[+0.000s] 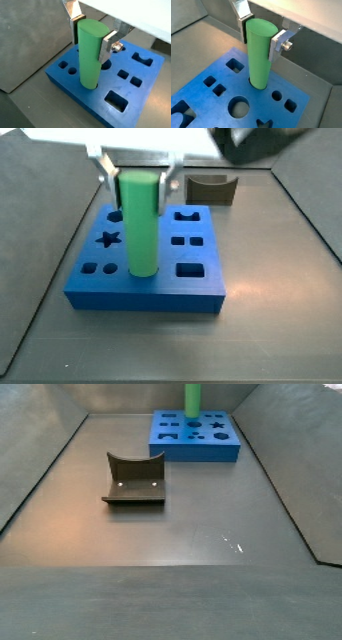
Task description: Insert the oval object.
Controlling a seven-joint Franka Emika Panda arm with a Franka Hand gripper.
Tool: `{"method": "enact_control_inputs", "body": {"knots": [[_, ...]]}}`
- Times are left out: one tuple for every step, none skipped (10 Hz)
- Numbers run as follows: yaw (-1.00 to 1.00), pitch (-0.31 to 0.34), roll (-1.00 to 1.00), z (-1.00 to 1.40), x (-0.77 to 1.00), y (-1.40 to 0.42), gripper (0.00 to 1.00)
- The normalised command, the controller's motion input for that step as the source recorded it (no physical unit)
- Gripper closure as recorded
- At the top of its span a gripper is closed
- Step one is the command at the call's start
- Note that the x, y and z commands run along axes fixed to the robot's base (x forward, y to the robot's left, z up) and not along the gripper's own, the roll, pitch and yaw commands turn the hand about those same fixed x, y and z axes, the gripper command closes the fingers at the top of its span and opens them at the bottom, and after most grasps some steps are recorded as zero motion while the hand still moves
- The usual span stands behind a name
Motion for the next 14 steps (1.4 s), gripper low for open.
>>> {"method": "enact_control_inputs", "body": {"knots": [[-0.1,0.071,0.07,-0.49,0.07,0.0,1.0],[-0.06,0.047,0.03,-0.54,0.0,0.0,1.0],[-0.01,0.0,0.01,-0.53,-0.02,0.0,1.0],[0.0,0.0,0.0,-0.5,-0.05,0.0,1.0],[0.0,-0.046,-0.04,-0.37,-0.03,0.0,1.0],[0.0,-0.099,-0.07,-0.27,-0.08,0.0,1.0],[0.0,-0.154,-0.02,-0.34,-0.11,0.0,1.0],[0.0,-0.236,0.0,-0.49,-0.13,-0.06,1.0],[0.0,-0.267,0.04,-0.45,-0.13,-0.14,1.0],[0.0,-0.283,0.02,-0.37,-0.08,-0.15,1.0],[0.0,-0.389,0.0,-0.24,-0.24,-0.02,1.0],[0.0,-0.356,0.0,-0.27,-0.14,-0.03,1.0],[0.0,-0.074,0.0,-0.01,-0.07,0.0,1.0],[0.0,0.0,0.0,0.0,0.0,0.0,1.0]]}}
